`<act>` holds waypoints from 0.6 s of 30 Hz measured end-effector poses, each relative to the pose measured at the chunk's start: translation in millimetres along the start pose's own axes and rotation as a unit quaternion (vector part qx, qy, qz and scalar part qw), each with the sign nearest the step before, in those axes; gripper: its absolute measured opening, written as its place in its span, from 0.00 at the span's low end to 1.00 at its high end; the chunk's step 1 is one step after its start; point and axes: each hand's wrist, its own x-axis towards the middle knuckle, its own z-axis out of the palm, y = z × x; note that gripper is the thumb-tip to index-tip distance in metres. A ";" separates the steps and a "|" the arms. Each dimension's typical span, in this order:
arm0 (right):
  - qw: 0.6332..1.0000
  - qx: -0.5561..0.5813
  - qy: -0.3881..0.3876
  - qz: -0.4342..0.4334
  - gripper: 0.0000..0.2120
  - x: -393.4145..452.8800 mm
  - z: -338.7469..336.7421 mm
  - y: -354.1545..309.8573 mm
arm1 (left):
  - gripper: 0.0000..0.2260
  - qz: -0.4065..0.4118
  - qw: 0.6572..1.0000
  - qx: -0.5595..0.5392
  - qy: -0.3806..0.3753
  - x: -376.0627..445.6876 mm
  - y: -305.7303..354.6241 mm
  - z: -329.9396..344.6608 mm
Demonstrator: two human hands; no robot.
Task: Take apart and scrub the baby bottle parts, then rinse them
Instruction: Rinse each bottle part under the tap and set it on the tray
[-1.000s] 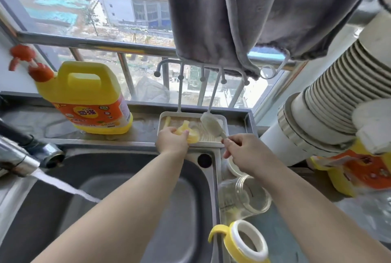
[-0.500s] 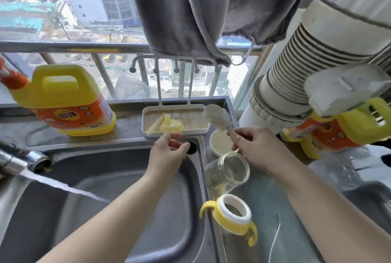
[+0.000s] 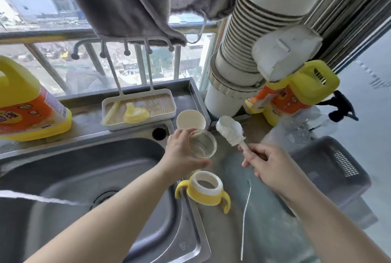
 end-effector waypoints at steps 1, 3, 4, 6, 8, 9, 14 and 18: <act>1.000 0.000 0.003 0.002 0.07 -1.9 -1.0 2.9 | 0.39 0.008 1.000 -0.003 0.007 0.4 -1.2 2.0; 1.000 -0.005 0.006 0.006 0.07 -3.7 -2.2 6.8 | 0.38 0.025 1.000 0.017 0.006 0.3 -2.4 3.6; 1.000 -0.003 0.007 0.006 0.07 -4.2 -2.3 7.5 | 0.38 0.033 0.999 0.035 0.002 0.1 -2.9 3.6; 1.000 0.017 0.010 0.010 0.07 -4.6 -1.9 5.8 | 0.39 0.043 0.997 0.067 -0.005 -0.4 -3.8 3.0; 0.999 0.040 0.008 0.017 0.07 -4.9 -0.2 1.2 | 0.38 0.040 0.998 0.051 0.007 -0.7 -3.5 0.2; 0.999 0.047 0.007 0.018 0.07 -5.2 0.8 -1.8 | 0.38 0.034 0.999 0.031 0.015 -0.8 -3.3 -2.6; 1.000 0.028 -0.010 0.007 0.07 -5.3 4.6 -19.9 | 0.35 0.041 0.996 -0.077 0.035 -22.4 -0.2 -29.6; 0.993 -0.052 -0.089 -0.060 0.06 -15.7 18.1 -51.5 | 0.33 0.003 0.973 -0.226 0.042 -77.5 -20.8 -60.4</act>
